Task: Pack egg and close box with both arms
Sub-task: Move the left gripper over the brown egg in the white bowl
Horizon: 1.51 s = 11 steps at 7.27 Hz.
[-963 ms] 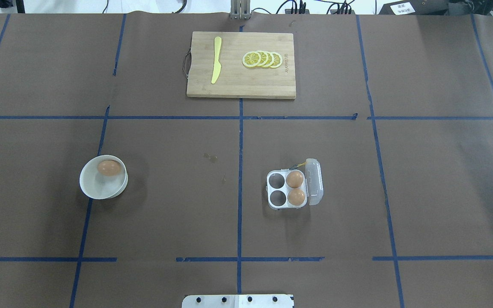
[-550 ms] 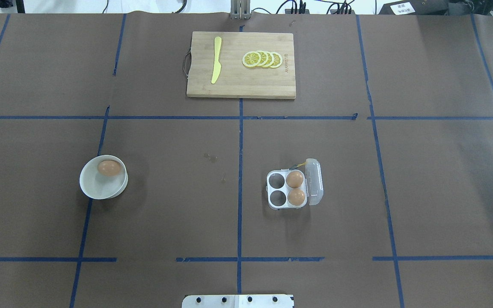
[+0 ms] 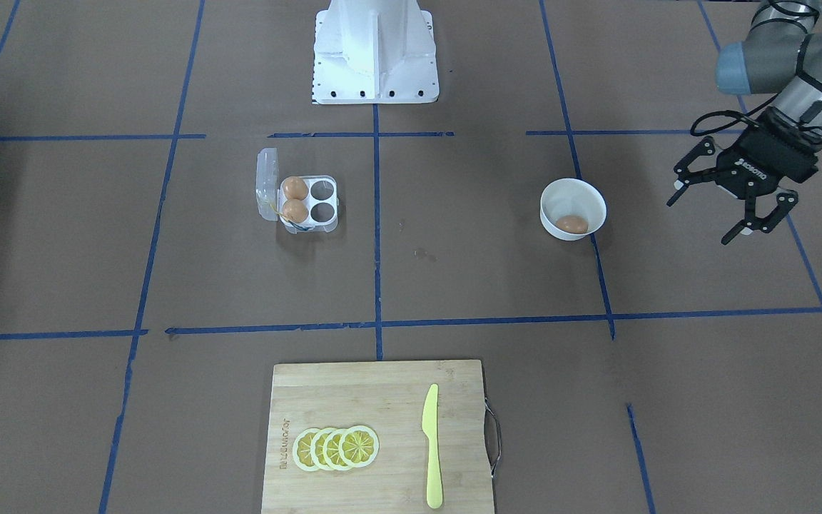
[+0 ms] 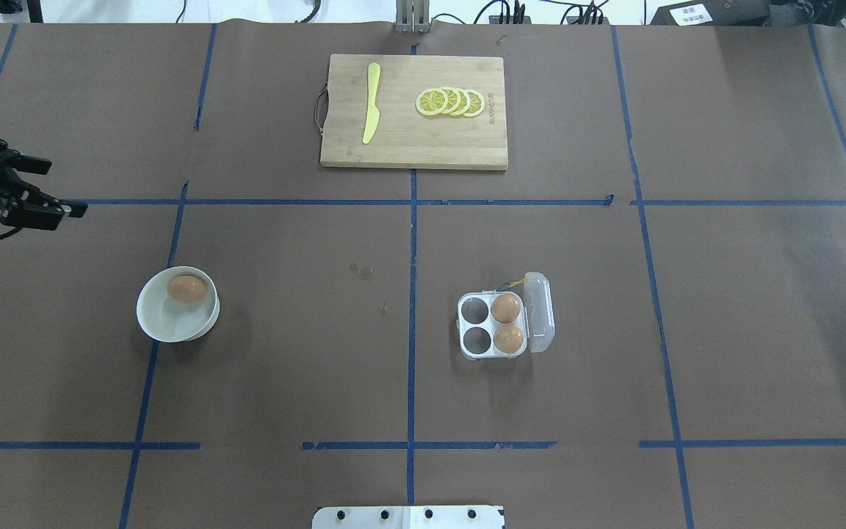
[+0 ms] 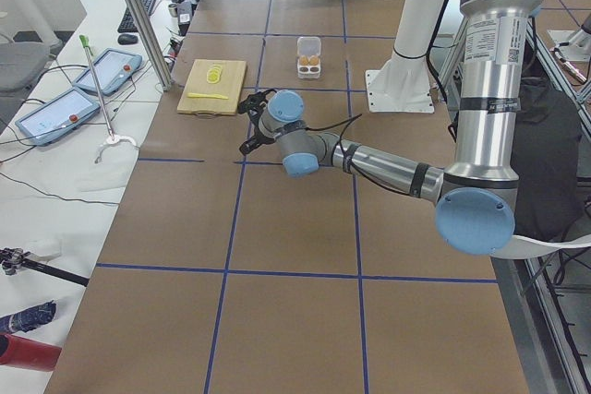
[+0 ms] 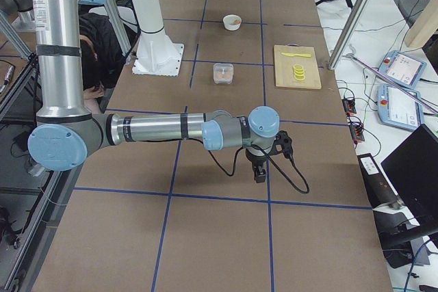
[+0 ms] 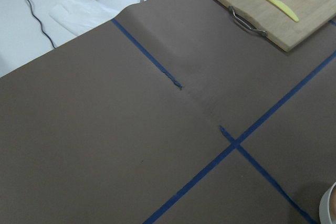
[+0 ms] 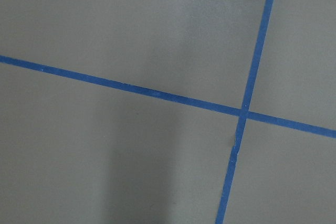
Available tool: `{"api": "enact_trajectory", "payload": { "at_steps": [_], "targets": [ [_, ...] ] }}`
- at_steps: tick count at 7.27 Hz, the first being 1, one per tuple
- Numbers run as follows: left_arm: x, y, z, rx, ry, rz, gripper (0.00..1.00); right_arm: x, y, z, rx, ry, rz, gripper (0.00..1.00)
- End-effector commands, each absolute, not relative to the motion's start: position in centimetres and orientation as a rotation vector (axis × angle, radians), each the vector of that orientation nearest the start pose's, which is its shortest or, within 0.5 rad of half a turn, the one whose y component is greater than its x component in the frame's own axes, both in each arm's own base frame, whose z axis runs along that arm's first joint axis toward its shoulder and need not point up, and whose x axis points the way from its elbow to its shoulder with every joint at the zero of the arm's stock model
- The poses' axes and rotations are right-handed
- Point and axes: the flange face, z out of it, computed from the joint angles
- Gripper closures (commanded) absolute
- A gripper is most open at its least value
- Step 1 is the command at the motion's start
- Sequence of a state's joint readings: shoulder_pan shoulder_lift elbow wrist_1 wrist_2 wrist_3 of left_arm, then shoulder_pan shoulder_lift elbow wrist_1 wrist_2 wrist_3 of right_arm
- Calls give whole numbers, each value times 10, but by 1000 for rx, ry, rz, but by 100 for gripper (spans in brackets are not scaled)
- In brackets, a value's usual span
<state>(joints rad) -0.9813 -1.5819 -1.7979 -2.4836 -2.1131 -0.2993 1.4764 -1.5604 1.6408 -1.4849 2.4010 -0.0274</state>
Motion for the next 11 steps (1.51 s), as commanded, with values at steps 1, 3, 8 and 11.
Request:
{"api": "enact_trajectory", "payload": {
  "at_steps": [1, 3, 8, 11],
  "targets": [
    [294, -431, 427, 879, 860, 634, 0, 12, -507, 608, 125, -835, -183, 0],
    [301, -423, 432, 925, 829, 743, 0, 11, -506, 608, 124, -838, -182, 0],
    [331, -409, 449, 882, 838, 819, 1, 12, -506, 609, 122, -843, -179, 0],
    [349, -405, 453, 866, 848, 841, 3, 12, -507, 608, 122, -846, -179, 0]
  ]
}}
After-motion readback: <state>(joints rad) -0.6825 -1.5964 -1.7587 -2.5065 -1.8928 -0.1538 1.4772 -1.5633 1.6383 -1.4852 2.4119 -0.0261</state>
